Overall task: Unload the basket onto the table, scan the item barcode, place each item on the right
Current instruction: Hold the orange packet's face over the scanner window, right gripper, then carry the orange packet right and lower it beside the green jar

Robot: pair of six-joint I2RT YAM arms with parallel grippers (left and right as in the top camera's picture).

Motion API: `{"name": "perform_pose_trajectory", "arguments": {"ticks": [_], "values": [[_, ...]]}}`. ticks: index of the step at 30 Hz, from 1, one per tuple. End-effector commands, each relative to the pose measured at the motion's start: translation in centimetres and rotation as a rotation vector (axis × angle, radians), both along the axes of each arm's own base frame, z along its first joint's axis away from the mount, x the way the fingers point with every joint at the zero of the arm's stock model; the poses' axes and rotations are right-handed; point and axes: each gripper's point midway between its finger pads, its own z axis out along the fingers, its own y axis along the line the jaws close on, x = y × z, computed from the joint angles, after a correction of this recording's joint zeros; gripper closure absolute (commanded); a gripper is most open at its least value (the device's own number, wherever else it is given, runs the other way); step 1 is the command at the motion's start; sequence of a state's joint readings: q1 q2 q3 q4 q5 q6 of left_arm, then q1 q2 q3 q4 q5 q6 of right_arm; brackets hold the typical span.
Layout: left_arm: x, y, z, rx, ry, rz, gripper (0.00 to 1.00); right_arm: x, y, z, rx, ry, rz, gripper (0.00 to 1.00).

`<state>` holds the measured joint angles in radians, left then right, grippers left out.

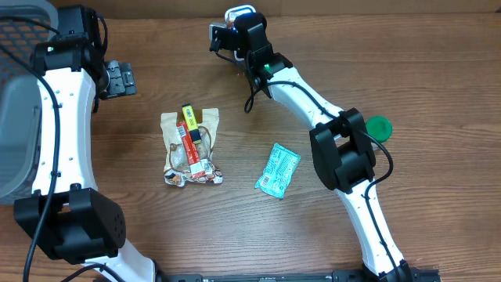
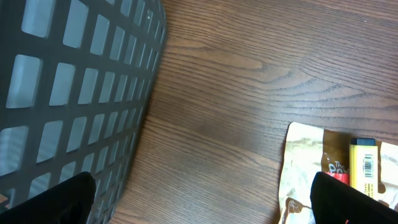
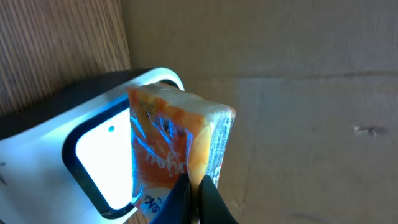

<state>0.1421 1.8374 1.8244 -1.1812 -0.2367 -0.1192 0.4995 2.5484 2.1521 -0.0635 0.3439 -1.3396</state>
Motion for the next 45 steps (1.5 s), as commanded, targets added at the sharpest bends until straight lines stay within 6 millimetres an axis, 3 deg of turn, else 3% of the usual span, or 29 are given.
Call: {"name": "perform_pose_trajectory", "arguments": {"ticks": [1, 7, 20, 24, 27, 34, 37, 39, 41, 45], "values": [[0.3, 0.2, 0.7, 0.015, -0.017, -0.013, 0.00, 0.5, -1.0, 0.6, 0.001, -0.016, -0.032, 0.96], [0.3, 0.2, 0.7, 0.015, -0.017, -0.013, 0.00, 0.4, -1.7, -0.2, -0.012, 0.018, -0.043, 0.96], [0.3, 0.2, 0.7, 0.015, -0.017, -0.013, 0.01, 0.6, -1.4, 0.5, 0.008, -0.010, -0.042, 0.96], [0.3, 0.2, 0.7, 0.015, -0.017, -0.013, 0.01, 0.7, -1.3, 3.5, 0.161, -0.050, -0.086, 0.96], [0.3, 0.2, 0.7, 0.015, -0.017, -0.013, 0.01, 0.3, -1.6, 7.5, 0.278, -0.084, -0.114, 0.96], [0.3, 0.2, 0.7, 0.015, -0.017, -0.013, 0.00, -3.4, -3.5, 18.2, 0.617, -0.075, -0.206, 0.96], [0.3, 0.2, 0.7, 0.015, -0.017, -0.013, 0.00, -6.0, -5.3, 21.0, 0.783, -0.006, -0.290, 0.96], [0.3, 0.2, 0.7, 0.015, -0.017, -0.013, 0.01, -7.7, -6.9, 21.7, 0.914, 0.062, -0.383, 0.96], [0.3, 0.2, 0.7, 0.015, -0.017, -0.013, 0.00, -9.4, -8.9, 21.2, 1.004, 0.143, -0.500, 0.96], [0.3, 0.2, 0.7, 0.015, -0.017, -0.013, 0.01, -12.7, -13.4, 17.2, 1.073, 0.303, -0.789, 0.96]]}}
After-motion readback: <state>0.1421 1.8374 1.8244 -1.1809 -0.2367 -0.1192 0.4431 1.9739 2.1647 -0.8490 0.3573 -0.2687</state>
